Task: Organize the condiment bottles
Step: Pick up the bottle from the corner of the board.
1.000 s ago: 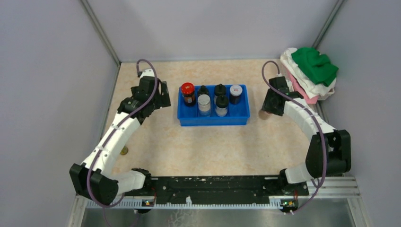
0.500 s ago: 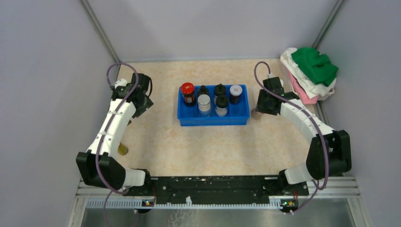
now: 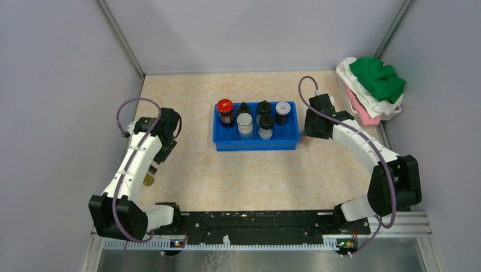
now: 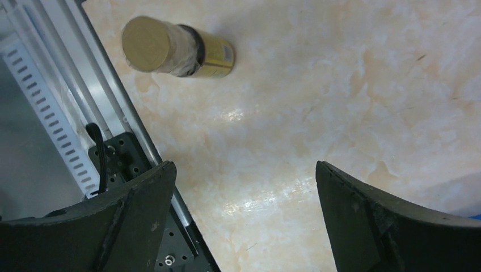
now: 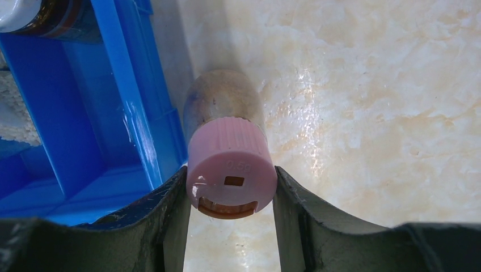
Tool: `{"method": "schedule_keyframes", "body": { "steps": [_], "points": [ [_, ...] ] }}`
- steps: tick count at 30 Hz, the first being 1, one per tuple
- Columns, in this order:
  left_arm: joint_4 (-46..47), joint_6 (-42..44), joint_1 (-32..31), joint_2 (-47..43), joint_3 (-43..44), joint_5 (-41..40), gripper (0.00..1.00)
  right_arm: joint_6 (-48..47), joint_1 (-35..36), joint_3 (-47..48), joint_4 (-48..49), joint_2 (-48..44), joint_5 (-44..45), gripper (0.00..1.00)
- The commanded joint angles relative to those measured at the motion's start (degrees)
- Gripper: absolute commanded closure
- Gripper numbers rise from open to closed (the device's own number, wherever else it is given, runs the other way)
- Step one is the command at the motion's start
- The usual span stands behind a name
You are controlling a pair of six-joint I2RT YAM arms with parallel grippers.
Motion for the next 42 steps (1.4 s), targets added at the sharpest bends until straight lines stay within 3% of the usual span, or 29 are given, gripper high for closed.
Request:
{"method": "schedule_keyframes", "body": {
  "steps": [1,6,12,18,28,34,42],
  "points": [
    [-2.4,-7.6,0.5,-0.2,-3.6,1.8,0.01,-0.2,2.1,3.3,0.1,0.0,2.9,1.00],
    [-2.5,-14.7,0.7,-4.8,-6.8,5.5,0.02,0.0,3.2,2.6,0.6,1.4,3.4,1.00],
    [-2.3,-17.9,7.6,-5.3,-7.5,5.4,0.02,-0.5,3.8,2.5,0.8,2.4,4.1,1.00],
    [-1.8,-15.1,13.5,-0.8,-4.1,4.1,0.01,-1.5,3.8,3.7,0.3,3.6,5.0,1.00],
    [7.7,-1.9,22.5,3.4,-3.0,4.1,0.01,-1.8,3.8,4.8,0.5,5.6,4.8,1.00],
    [12.0,4.5,25.0,6.8,-1.5,4.6,0.01,-1.5,3.9,4.5,1.2,6.4,4.6,1.00],
    [13.1,6.3,25.7,12.1,-0.5,4.7,0.01,-1.4,3.9,4.4,1.8,7.4,4.4,1.00]
  ]
}}
